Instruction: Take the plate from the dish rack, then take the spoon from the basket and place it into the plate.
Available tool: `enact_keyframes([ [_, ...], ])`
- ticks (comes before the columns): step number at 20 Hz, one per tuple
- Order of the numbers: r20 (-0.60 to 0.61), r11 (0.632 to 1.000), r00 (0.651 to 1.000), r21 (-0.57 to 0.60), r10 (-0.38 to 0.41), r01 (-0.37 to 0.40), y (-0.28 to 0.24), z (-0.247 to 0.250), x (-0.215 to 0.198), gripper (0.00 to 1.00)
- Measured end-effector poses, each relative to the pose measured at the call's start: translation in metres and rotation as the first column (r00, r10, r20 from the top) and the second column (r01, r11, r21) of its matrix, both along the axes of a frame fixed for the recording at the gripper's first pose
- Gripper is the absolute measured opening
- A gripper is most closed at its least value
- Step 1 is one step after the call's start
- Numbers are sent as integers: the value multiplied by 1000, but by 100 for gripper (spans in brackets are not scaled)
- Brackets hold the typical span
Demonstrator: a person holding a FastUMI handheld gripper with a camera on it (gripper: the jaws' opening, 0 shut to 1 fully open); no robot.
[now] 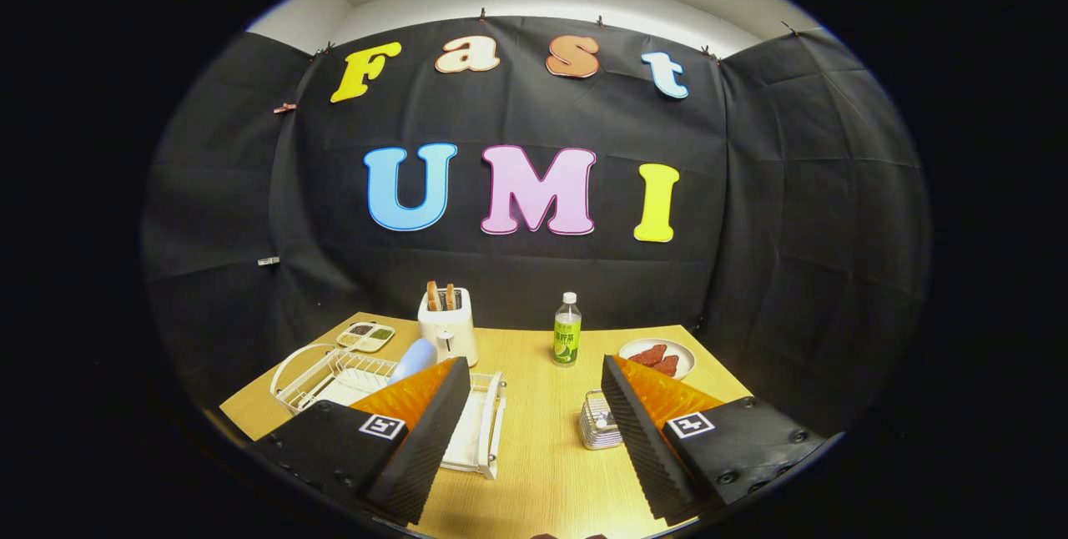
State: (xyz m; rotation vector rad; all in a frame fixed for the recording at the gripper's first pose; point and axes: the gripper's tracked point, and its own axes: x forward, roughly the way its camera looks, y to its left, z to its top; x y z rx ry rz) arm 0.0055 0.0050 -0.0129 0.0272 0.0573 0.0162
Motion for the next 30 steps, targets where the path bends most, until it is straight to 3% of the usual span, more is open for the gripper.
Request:
enact_keyframes([
  [7, -17, 1000, 999, -3, 29, -29, 11, 9, 15, 98],
  [16, -180, 976, 965, 143, 192, -167, 88, 16, 83, 99],
  [21, -411, 964, 875, 180, 256, -197, 140, -47, 119, 97],
  [27, -584, 973, 779, 166, 227, -159, 169, -117, 149, 89],
  [30, -644, 972, 733, 214, 218, -101, 178, -139, 156, 67],
])
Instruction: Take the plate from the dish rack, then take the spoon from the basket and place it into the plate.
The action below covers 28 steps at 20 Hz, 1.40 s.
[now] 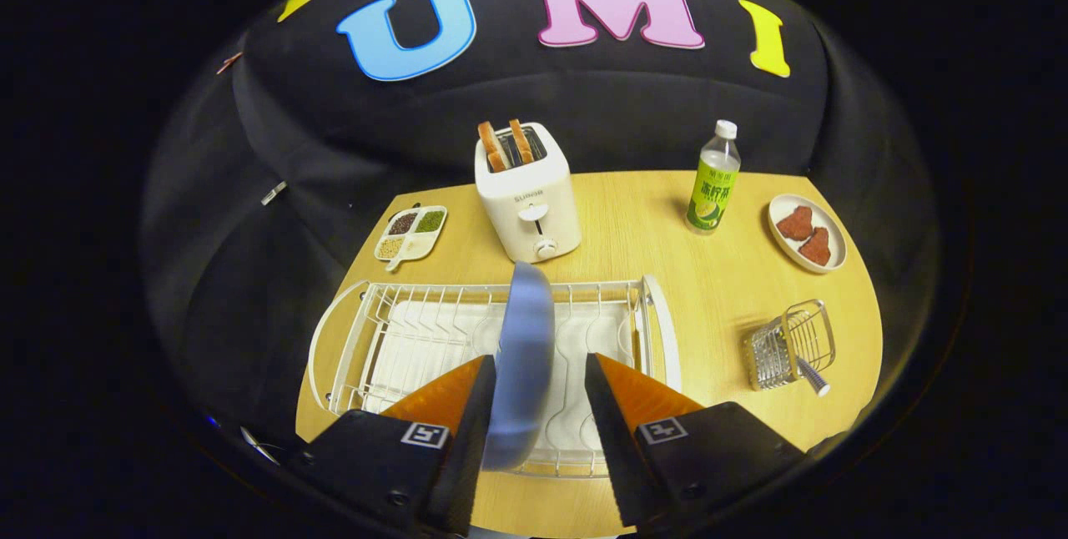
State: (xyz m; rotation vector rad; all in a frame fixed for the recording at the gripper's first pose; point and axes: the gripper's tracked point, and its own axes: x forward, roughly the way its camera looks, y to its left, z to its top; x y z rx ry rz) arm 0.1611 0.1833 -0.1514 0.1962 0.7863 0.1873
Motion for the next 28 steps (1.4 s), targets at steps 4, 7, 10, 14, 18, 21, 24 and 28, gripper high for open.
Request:
enact_keyframes([
  [4, -63, 998, 996, 18, -57, 58, 7, -12, 5, 42],
  [7, -51, 994, 993, -16, -105, 104, 4, -9, 5, 32],
  [10, -8, 989, 991, -57, -135, 134, 6, -3, 3, 30],
  [14, 79, 973, 984, -158, -159, 170, 5, 17, 5, 29],
  [18, 141, 950, 972, -225, -186, 215, 2, 33, 8, 29],
  [21, 147, 957, 969, -184, -199, 224, -10, 36, 10, 26],
  [24, 97, 962, 969, -130, -228, 240, -27, 24, 3, 19],
  [28, 104, 973, 968, -17, -228, 231, -54, 32, -11, 19],
])
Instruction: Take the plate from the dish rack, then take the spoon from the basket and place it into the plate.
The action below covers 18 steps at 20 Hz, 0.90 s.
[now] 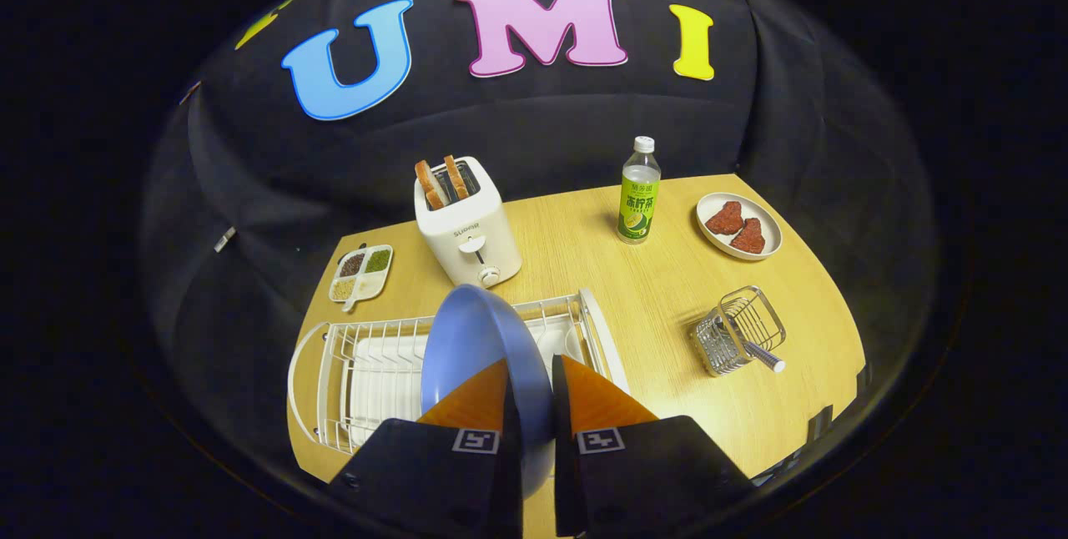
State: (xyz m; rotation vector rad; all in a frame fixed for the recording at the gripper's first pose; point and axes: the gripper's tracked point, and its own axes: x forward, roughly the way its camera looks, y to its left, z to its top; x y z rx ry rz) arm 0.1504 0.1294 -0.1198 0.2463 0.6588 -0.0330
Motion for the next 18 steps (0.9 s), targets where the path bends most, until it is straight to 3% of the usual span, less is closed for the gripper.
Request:
enact_keyframes([
  [4, 36, 997, 999, 73, 0, -2, -52, 14, -32, 19],
  [10, 56, 987, 998, 156, 13, -22, -143, 13, -113, 19],
  [14, -13, 974, 999, 224, 47, -43, -196, -24, -160, 19],
  [18, -107, 950, 991, 309, 75, -39, -236, -83, -180, 19],
])
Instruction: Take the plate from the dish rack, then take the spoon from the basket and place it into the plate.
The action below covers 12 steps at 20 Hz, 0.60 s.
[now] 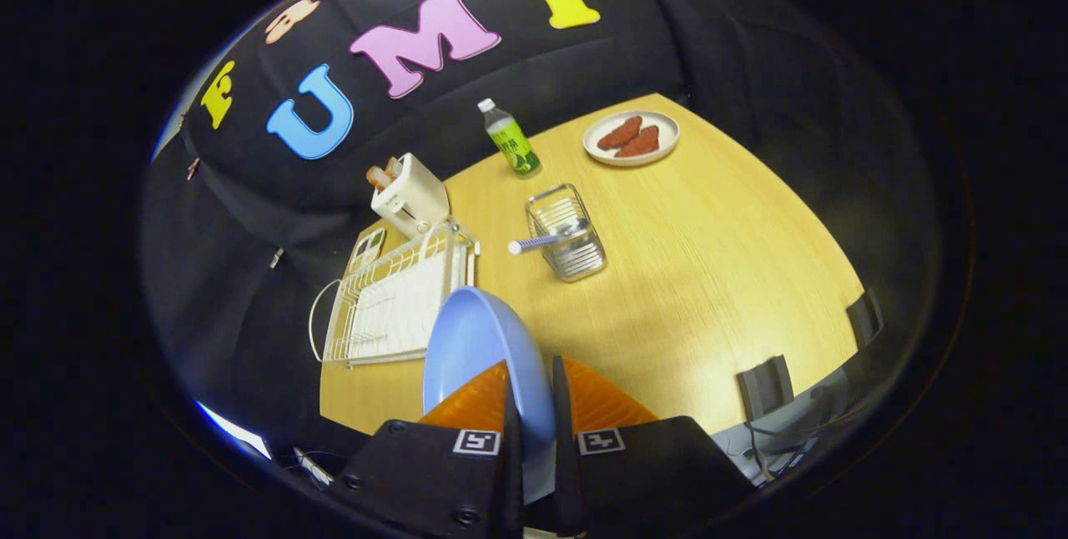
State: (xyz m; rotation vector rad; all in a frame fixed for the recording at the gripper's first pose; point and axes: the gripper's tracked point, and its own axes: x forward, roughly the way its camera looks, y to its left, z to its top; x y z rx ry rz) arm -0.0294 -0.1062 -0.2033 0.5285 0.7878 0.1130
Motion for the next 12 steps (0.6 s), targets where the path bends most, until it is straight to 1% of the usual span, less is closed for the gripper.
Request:
enact_keyframes([
  [2, -30, 999, 999, 41, 23, -22, -8, -28, 10, 19],
  [4, -33, 998, 999, 60, 39, -37, -14, -53, 29, 19],
  [6, -37, 996, 998, 76, 57, -54, -14, -73, 51, 19],
  [8, -29, 993, 995, 78, 93, -90, -13, -85, 68, 19],
  [10, -55, 991, 991, 69, 122, -119, -12, -103, 74, 20],
  [12, -62, 984, 986, 98, 155, -148, -8, -108, 73, 20],
])
